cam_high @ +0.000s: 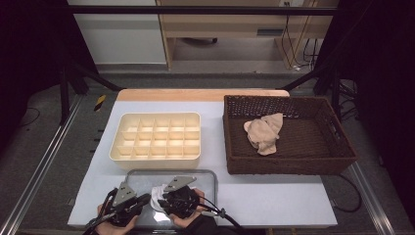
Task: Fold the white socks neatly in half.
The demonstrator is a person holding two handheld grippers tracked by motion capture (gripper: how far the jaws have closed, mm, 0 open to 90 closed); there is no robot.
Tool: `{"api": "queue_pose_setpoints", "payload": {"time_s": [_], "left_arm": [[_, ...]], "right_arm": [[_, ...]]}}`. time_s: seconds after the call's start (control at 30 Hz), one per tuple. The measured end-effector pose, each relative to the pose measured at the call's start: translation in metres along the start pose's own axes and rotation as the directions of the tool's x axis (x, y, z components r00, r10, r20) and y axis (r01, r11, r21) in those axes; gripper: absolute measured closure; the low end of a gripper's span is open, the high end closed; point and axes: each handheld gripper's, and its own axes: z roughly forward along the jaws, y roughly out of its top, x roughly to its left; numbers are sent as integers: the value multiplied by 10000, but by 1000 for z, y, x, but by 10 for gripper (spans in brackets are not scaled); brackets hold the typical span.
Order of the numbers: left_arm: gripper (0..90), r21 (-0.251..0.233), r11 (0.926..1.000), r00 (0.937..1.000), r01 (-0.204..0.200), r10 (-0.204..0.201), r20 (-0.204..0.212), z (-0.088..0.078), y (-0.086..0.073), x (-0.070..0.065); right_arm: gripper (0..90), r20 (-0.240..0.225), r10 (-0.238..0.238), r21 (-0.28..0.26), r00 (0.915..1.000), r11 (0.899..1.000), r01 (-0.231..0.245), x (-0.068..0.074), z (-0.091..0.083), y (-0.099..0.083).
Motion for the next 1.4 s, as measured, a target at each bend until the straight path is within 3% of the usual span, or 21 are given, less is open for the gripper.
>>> {"api": "queue_pose_setpoints", "payload": {"time_s": [0.07, 0.17, 0.2, 0.3, 0.43, 0.63, 0.67, 0.77, 0.9, 1.0, 1.17, 1.3, 1.4], "left_arm": [[856, -61, 9999, 10000, 89, -89, 9, 0, 0, 1], [856, -92, 9999, 9999, 98, -98, -20, -1, 1, 3], [856, -212, 9996, 9998, 176, -177, -30, -3, 1, 4], [856, -309, 9993, 9998, 218, -218, 2, -4, 2, 5], [850, -567, 9978, 9994, 332, -324, 145, -6, 4, 5], [838, -490, 9982, 9992, 357, -349, 167, -1, 4, 5], [834, -515, 9981, 9993, 331, -322, 165, -1, 4, 4], [826, -437, 9987, 9995, 268, -262, 148, 0, 4, 4], [812, -347, 9992, 9997, 189, -184, 129, 1, 4, 4], [808, -300, 9995, 9999, 138, -135, 77, 2, 3, 4], [811, -124, 9999, 10000, 49, -48, 63, 5, 2, 2], [815, -94, 9999, 10000, -67, 67, 60, 6, 1, 0], [816, -123, 9999, 9999, -68, 69, 77, 6, 1, 0]], "right_arm": [[668, -389, 7, -181, 9992, 9998, -14, 0, -9, 1], [666, -342, -17, -390, 9994, 9992, 4, -2, -20, 1], [697, -56, -38, -568, 10000, 9984, 34, -6, -33, 0], [738, 307, 151, -682, 9994, 9976, -130, -14, -45, -3], [801, 996, 525, -338, 9936, 9982, -493, -34, -62, -24], [809, 703, 667, -120, 9953, 9977, -660, -40, -58, -45], [806, 700, 402, 180, 9967, 9990, -416, -36, -49, -49], [803, 756, 216, 215, 9969, 9995, -233, -33, -42, -51], [751, 855, 331, -87, 9958, 9994, -324, -35, -52, -47], [686, 1166, 826, -227, 9897, 9965, -805, -39, -65, -53], [626, 1168, 921, -5, 9889, 9957, -927, -38, -63, -62], [661, 1098, 965, 77, 9893, 9952, -979, -36, -55, -67], [745, 978, 891, 38, 9912, 9959, -899, -33, -54, -68]]}}
